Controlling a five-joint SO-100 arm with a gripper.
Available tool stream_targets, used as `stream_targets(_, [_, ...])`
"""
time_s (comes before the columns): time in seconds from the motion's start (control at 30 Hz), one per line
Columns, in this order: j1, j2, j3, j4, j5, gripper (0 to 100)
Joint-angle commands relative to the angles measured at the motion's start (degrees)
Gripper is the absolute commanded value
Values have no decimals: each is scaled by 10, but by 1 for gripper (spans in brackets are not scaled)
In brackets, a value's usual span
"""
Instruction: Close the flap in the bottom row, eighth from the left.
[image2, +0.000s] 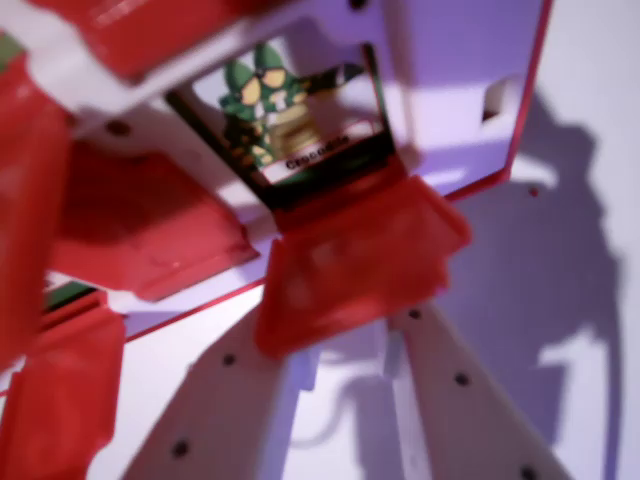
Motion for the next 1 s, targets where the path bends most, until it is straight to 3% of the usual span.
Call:
stream_targets(0.0, [4, 22, -59, -18, 8, 2])
stream_targets(0.53, [-1, 14, -58, -86, 51, 2])
stream_targets(0.97, [5, 73, -53, -5, 44, 2])
